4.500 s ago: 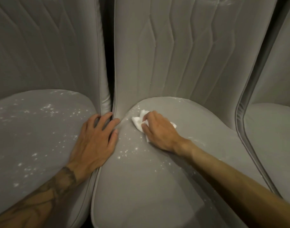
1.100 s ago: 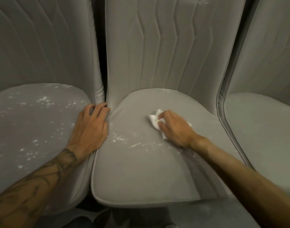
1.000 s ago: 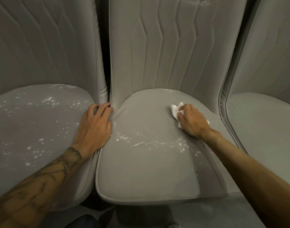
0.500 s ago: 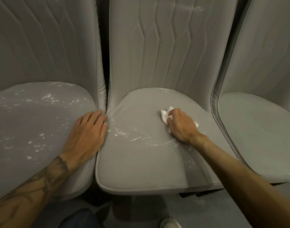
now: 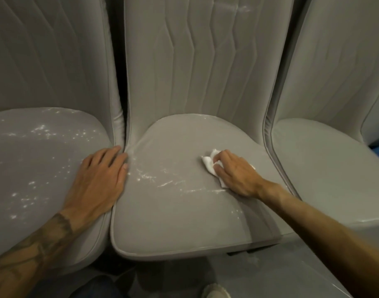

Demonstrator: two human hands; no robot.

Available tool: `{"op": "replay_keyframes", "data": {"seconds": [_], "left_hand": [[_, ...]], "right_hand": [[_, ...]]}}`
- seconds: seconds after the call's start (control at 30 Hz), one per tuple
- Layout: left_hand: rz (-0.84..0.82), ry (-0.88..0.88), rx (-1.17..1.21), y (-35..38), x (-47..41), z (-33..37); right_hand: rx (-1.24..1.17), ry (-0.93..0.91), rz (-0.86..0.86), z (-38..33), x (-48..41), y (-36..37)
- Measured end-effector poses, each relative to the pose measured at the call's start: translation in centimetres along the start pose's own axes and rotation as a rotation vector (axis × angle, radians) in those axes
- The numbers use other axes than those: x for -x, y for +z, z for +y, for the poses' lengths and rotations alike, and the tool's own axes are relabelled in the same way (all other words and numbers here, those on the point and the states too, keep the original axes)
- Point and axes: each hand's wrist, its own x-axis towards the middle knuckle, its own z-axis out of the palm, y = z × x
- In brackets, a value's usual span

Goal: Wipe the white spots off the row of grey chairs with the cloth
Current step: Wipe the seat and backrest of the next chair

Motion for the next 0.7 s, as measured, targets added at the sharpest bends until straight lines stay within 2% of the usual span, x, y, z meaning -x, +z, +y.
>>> {"op": "replay_keyframes", "data": {"seconds": [0.07, 0.23, 0.3, 0.37, 0.5, 0.63, 0.7], "left_hand": [[0.005, -0.001, 0.003, 0.0, 0.0, 0.1], [0.024, -0.002, 0.013, 0.4, 0.0, 0.0], [0.031, 0.005, 0.011, 0.7, 0.0, -0.1], [0.048, -0.004, 0.018, 1.1, 0.0, -0.4], [0.074, 0.003, 0.028, 1.8, 0.0, -0.7], [0.120, 0.014, 0.025, 2.2, 0.1, -0.9], [0.129, 0.019, 0.027, 2.3, 0.2, -0.9]], "right_hand": [[0.038, 0.034, 0.018, 1.7, -1.0, -1.3], [0.018, 0.341, 0.103, 5.5, -2.8, -3.3], [-0.020, 0.331, 0.138, 4.3, -1.2, -2.3], [-0.075, 0.231, 0.148, 1.6, 1.4, -0.7], [-0.075, 0.058, 0.071, -0.1, 3.8, -0.5], [0.040, 0.283, 0.105, 2.7, 2.0, -2.3], [0.031, 0.286, 0.163, 1.4, 3.0, -1.0]]}}
